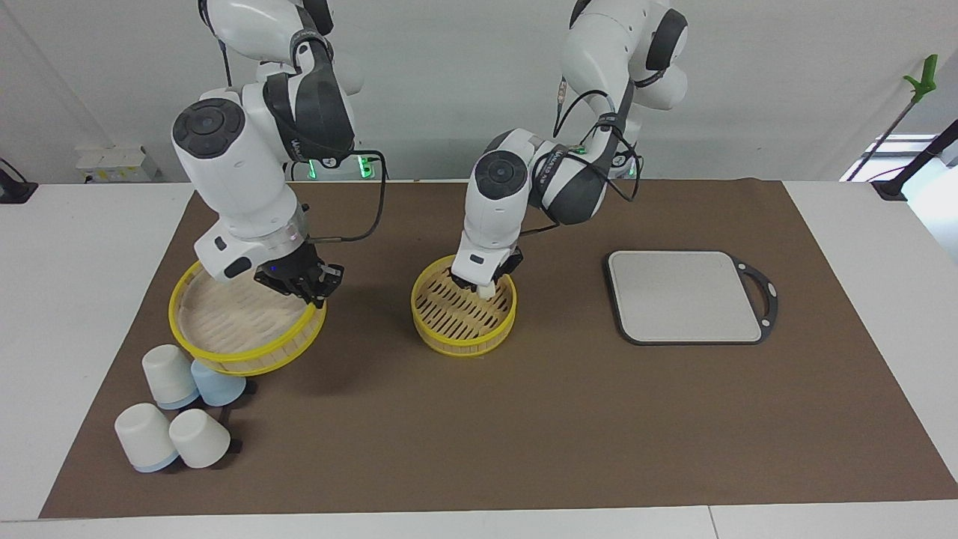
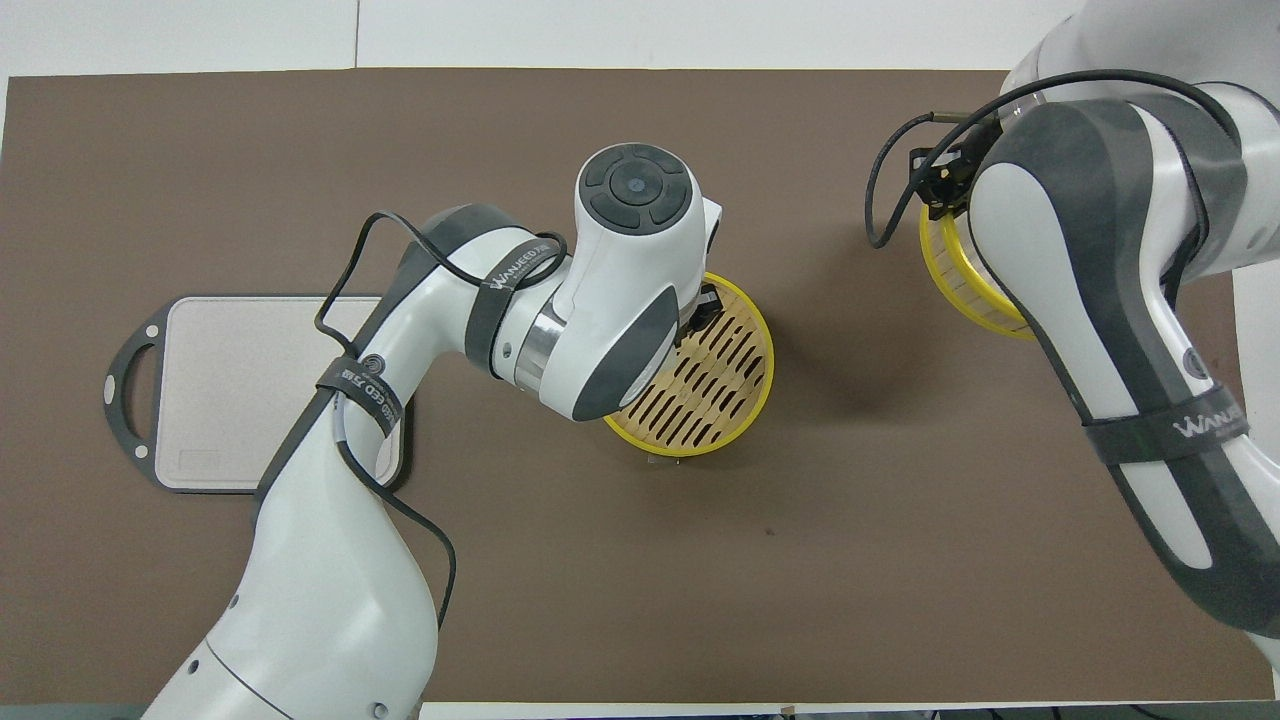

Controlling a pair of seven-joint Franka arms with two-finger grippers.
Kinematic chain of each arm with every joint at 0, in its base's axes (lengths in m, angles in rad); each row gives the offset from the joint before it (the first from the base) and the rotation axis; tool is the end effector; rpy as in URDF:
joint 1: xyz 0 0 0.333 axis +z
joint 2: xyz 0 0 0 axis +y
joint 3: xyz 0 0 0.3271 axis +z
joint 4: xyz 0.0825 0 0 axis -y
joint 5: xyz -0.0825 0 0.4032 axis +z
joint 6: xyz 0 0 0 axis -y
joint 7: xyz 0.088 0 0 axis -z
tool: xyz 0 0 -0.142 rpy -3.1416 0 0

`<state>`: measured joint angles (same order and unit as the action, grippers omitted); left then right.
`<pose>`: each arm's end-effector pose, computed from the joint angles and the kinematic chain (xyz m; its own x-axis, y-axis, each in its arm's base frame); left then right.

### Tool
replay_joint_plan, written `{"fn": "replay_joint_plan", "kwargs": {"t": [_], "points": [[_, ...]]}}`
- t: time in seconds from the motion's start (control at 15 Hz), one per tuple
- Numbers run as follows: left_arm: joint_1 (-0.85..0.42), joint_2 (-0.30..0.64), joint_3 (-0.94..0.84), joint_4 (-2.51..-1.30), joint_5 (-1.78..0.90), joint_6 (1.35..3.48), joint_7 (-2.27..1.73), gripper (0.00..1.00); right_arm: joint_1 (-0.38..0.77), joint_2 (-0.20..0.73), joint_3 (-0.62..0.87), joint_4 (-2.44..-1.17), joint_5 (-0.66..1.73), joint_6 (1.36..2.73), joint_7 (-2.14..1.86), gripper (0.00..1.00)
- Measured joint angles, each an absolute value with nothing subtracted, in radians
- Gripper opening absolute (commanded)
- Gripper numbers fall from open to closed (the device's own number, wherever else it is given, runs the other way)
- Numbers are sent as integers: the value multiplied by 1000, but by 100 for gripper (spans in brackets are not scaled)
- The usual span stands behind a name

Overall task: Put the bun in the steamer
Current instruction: 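Lower the bun into the steamer and open the left gripper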

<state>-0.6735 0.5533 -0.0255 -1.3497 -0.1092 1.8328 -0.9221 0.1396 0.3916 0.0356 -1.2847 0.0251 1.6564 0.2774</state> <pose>0.5515 -0.4756 0.3675 0.9580 0.2523 -0.1361 0.2564 -0.9665 0.0131 0.6854 0.1205 0.4999 0.9939 -0.1064 -0.0295 -0.1074 -0.9937 -0.0317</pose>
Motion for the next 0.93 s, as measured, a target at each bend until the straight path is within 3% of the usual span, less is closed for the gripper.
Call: {"fn": "replay_joint_plan", "kwargs": {"t": [0.67, 0.73, 0.8, 0.87, 0.93], "points": [[-707, 580, -21, -1474, -108, 1989, -943, 48, 140, 372, 36, -1327, 60, 1679, 277, 0], [-710, 580, -22, -1475, -108, 1989, -943, 54, 140, 372, 36, -1329, 60, 1681, 277, 0], [-715, 580, -22, -1476, -108, 1989, -943, 81, 140, 371, 37, -1332, 60, 1685, 277, 0], [-718, 580, -22, -1476, -108, 1989, -943, 100, 140, 371, 37, -1334, 60, 1688, 277, 0], [-721, 579, -22, -1476, -108, 1989, -944, 100, 140, 371, 37, -1335, 60, 1691, 277, 0]]}}
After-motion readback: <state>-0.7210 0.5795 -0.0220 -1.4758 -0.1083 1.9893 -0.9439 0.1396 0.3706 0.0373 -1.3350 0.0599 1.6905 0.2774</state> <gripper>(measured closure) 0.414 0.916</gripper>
